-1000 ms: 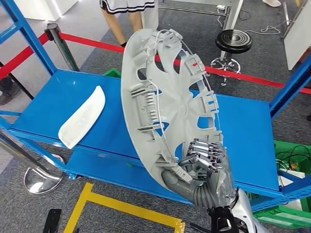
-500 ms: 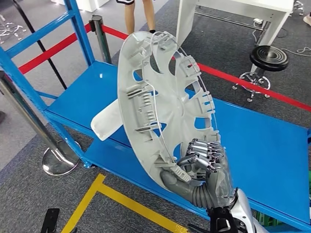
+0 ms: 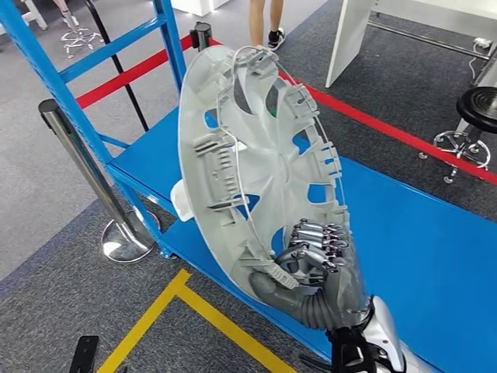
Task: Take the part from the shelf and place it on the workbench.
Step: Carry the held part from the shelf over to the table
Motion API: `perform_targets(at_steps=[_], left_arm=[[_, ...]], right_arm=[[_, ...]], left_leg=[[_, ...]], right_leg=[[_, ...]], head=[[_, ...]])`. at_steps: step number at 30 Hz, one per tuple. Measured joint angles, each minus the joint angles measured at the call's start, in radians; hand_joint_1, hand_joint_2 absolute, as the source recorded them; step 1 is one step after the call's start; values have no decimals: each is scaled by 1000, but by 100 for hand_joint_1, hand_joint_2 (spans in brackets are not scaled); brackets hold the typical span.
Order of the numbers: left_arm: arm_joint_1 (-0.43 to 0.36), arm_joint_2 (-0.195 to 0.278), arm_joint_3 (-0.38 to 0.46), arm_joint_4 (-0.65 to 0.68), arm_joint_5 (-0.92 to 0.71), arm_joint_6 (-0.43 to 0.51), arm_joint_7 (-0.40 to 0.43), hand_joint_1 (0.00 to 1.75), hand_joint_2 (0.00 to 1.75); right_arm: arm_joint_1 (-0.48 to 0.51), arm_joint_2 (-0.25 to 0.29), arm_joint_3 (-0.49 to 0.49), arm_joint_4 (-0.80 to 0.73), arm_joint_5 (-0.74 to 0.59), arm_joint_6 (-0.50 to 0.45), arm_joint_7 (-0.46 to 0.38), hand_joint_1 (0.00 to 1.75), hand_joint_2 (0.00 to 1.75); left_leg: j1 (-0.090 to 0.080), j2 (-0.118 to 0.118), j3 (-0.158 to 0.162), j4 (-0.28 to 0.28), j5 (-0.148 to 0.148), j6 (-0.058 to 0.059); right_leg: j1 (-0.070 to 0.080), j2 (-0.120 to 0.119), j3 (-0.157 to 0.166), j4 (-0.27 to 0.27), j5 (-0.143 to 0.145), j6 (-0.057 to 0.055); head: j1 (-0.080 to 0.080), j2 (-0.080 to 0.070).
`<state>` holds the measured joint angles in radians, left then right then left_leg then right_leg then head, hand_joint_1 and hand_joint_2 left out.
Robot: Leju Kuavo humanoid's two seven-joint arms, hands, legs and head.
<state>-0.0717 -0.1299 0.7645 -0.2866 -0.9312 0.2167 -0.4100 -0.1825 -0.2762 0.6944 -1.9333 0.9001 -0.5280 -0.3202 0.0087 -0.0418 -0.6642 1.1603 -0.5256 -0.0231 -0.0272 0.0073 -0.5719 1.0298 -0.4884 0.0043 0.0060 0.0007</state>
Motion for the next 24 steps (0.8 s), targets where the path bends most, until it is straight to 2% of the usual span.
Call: perform_targets(at_steps=[1, 2, 3, 4, 5, 7, 8, 9, 11, 12, 14, 15, 16, 17, 18, 19, 20, 21, 22, 23, 24], left_arm=[[-2, 0, 0, 0, 0, 0, 0, 0, 175], [-2, 0, 0, 0, 0, 0, 0, 0, 175], [-1, 0, 0, 0, 0, 0, 0, 0, 175], [0, 1, 0, 0, 0, 0, 0, 0, 175], [1, 1, 0, 0, 0, 0, 0, 0, 175], [0, 2, -1, 0, 0, 0, 0, 0, 175], [-2, 2, -1, 1, 0, 0, 1, 0, 175], [-4, 2, -1, 1, -1, 0, 1, 0, 175], [-4, 2, -2, 1, -1, 0, 2, 0, 175], [-2, 2, -2, 1, -1, 0, 3, 0, 175], [-4, 1, -3, 1, -1, 0, 4, 0, 175], [-6, 0, -4, 1, -1, 0, 4, 0, 175], [-8, 0, -6, 1, -1, 0, 5, 0, 175], [-9, 1, -7, 1, -1, -1, 7, 0, 175], [-9, 1, -9, 1, -1, -1, 9, 0, 175], [-9, 1, -10, 1, -1, -1, 11, 0, 175], [-9, 1, -11, 1, -1, -1, 12, 0, 175], [-9, 0, -12, 1, -1, -2, 12, 0, 175], [-10, 0, -13, 1, -1, -2, 12, 0, 175], [-11, 0, -14, 1, -1, -2, 12, 0, 175], [-12, 1, -14, 1, -1, -2, 13, 0, 175]], right_arm=[[0, 0, 0, 0, 0, 0, 0, 175, 175], [0, 0, 0, 0, 0, 0, 0, 175, 175], [0, 0, 0, 0, 0, 1, 0, 175, 175], [-1, 0, 1, 0, 0, 1, 0, 175, 175], [-2, 0, 1, 0, 0, 2, 0, 175, 175], [-7, 0, 3, 0, 1, 3, 1, 175, 175], [-9, 0, 4, 0, 1, 4, 2, 175, 175], [-11, 0, 5, 0, 2, 5, 4, 175, 175], [-18, 0, 8, 0, 5, 7, 7, 175, 175], [-22, 0, 10, 0, 6, 8, 9, 175, 175], [-26, 0, 12, 1, 8, 8, 11, 175, 175], [-27, 0, 13, 2, 9, 8, 11, 175, 175], [-27, 0, 14, 2, 9, 8, 12, 175, 175], [-27, 0, 16, 4, 8, 7, 13, 175, 175], [-27, 0, 18, 4, 8, 8, 14, 175, 175], [-28, 0, 20, 5, 8, 8, 15, 175, 175], [-29, 0, 22, 6, 8, 9, 15, 175, 175], [-32, 0, 24, 6, 9, 11, 16, 175, 175], [-35, 0, 25, 7, 9, 13, 16, 175, 175], [-38, 0, 27, 8, 9, 16, 17, 175, 175], [-42, 0, 28, 8, 9, 18, 17, 175, 175]], left_leg=[[1, 17, -34, 68, -27, -3], [3, 25, -62, 122, -43, -5], [3, 28, -76, 146, -42, -6], [3, 30, -72, 132, -21, -5], [3, 36, -48, 80, 15, -3], [-7, 81, 16, -52, 74, 8], [-13, 103, 37, -97, 87, 15], [-18, 117, 44, -118, 86, 21], [-21, 104, 42, -125, 84, 33], [-19, 91, 44, -129, 86, 38], [-13, 67, 49, -138, 91, 49], [-11, 55, 49, -140, 92, 52], [-11, 42, 49, -140, 92, 55], [-11, 28, 49, -140, 92, 56], [-11, 14, 49, -140, 91, 56], [-11, -1, 50, -139, 91, 57], [-10, -16, 52, -138, 91, 56], [-9, -30, 53, -137, 89, 54], [-10, -44, 52, -133, 88, 51], [-9, -56, 49, -129, 87, 46], [-8, -66, 44, -126, 88, 40]], right_leg=[[2, -15, 3, 0, -3, -4], [3, -29, 5, 0, -5, -5], [4, -42, 8, 0, -8, -6], [5, -54, 11, 0, -11, -5], [5, -66, 16, 0, -15, -4], [9, -88, 26, 1, -23, 2], [12, -98, 30, 1, -27, 6], [16, -108, 31, 0, -29, 11], [20, -129, 35, -4, -33, 19], [19, -125, 35, -2, -40, 23], [16, -77, 14, 47, -76, 29], [14, -44, -14, 102, -104, 30], [14, -23, -50, 171, -131, 29], [15, -14, -85, 233, -149, 29], [15, -10, -110, 269, -150, 29], [14, -8, -119, 269, -131, 29], [14, -5, -108, 230, -94, 28], [11, 7, -84, 165, -51, 28], [8, 30, -57, 101, -20, 28], [5, 50, -33, 51, -2, 28], [4, 65, -19, 22, 3, 28]], head=[[-2, 0], [-2, 0], [-2, 0], [-3, 0], [-2, 0], [-3, 0], [-3, 0], [-3, 0], [-2, 0], [-1, 0], [2, 0], [4, 0], [5, 0], [7, 0], [7, 0], [7, 0], [7, 0], [7, 0], [7, 0], [6, 0], [6, 0]])
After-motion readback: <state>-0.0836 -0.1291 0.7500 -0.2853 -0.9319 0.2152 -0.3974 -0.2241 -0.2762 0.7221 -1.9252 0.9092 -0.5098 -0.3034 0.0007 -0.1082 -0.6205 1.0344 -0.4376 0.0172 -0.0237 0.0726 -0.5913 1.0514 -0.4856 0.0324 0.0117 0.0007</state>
